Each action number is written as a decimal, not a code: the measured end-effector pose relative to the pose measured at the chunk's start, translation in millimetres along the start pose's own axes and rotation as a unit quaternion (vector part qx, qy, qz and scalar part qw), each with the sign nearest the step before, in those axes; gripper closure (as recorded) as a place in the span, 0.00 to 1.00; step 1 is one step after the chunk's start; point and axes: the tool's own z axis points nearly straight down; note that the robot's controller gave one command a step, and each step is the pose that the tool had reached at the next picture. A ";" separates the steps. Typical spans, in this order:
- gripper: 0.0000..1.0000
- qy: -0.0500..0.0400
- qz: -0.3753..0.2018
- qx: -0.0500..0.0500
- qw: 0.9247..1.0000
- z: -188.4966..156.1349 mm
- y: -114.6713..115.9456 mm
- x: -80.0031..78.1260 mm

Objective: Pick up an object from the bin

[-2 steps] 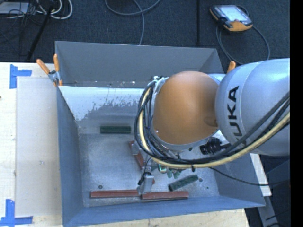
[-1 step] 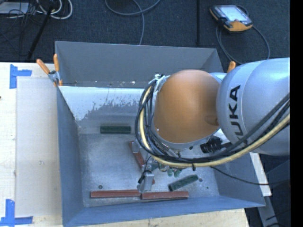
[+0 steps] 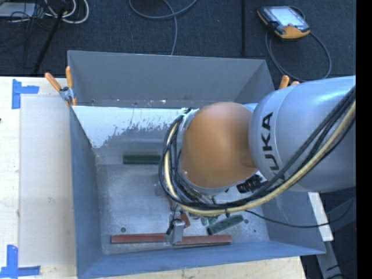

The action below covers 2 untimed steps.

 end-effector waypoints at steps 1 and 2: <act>0.00 0.002 -0.038 0.000 0.999 58.1 11.6 -2.5; 1.00 0.002 -0.125 0.000 0.992 130.2 10.0 -6.3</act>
Offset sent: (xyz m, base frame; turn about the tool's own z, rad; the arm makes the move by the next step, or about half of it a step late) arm 0.0060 0.0110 -0.1291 -0.2548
